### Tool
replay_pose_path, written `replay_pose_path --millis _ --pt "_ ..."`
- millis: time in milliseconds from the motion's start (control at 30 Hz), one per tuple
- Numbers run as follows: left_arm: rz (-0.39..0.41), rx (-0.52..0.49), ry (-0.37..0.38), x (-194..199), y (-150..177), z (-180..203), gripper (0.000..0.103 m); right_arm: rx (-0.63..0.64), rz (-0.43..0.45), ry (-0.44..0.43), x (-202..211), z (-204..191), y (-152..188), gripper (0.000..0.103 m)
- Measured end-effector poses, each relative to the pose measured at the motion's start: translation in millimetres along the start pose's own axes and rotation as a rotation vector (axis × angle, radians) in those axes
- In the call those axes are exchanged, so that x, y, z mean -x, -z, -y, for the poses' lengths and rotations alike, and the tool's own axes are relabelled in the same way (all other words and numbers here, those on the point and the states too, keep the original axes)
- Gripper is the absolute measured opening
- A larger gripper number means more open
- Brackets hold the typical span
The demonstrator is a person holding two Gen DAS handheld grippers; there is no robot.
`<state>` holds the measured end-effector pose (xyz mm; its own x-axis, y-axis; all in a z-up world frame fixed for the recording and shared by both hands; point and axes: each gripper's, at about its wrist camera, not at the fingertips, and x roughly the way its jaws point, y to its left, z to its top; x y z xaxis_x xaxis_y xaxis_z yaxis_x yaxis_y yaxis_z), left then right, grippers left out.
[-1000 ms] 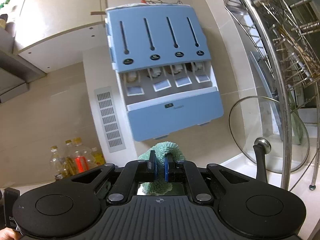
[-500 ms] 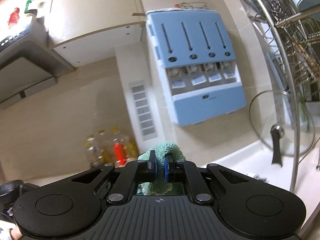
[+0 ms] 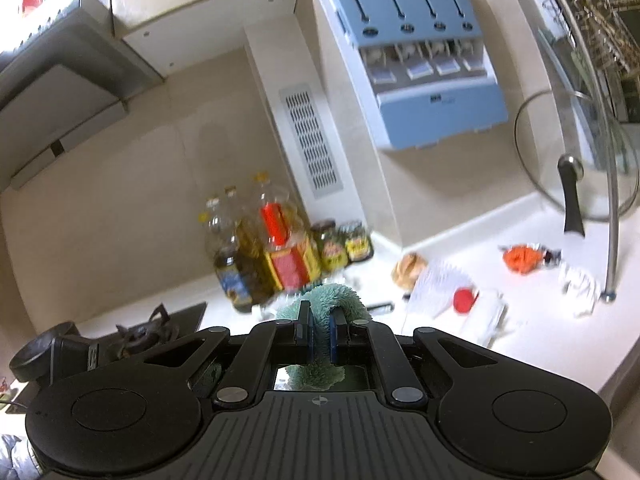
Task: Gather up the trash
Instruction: 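Lift the tissue and towel and carry both over the wastebasket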
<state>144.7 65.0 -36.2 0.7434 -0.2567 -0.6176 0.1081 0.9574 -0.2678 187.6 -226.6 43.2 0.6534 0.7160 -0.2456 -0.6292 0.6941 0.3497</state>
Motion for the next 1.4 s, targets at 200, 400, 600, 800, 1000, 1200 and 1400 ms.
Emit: replay_pose_path --millis 200,400,600,800,1000,1200,1400 --pt "-0.052 0.011 0.003 -6.5 23.9 -3.2 0.011 -0.015 -0.109 0.021 -13.7 -4.5 27.2 0.007" --pt "-0.094 0.033 0.002 -18.6 46.8 -11.5 0.011 -0.046 -0.212 0.023 -32.7 -1.5 57.7 0.007" --pt "-0.133 0.062 -0.011 -33.5 70.7 -19.7 0.011 -0.077 -0.302 0.026 -53.1 7.0 89.9 0.007" --pt "-0.166 0.093 -0.033 -53.5 92.4 -29.0 0.011 -0.099 -0.372 0.02 -78.5 19.6 126.4 0.007" --pt "-0.194 0.117 -0.057 -76.5 107.5 -40.1 0.011 -0.127 -0.458 0.039 -107.5 35.5 164.1 0.007" --pt "-0.231 0.13 -0.07 -103.4 117.4 -49.7 0.011 -0.123 -0.617 0.101 -143.1 63.8 218.8 0.007" --pt "-0.278 0.126 -0.072 -131.7 127.8 -55.1 0.011 -0.032 -0.756 0.197 -173.1 87.3 269.3 0.008"
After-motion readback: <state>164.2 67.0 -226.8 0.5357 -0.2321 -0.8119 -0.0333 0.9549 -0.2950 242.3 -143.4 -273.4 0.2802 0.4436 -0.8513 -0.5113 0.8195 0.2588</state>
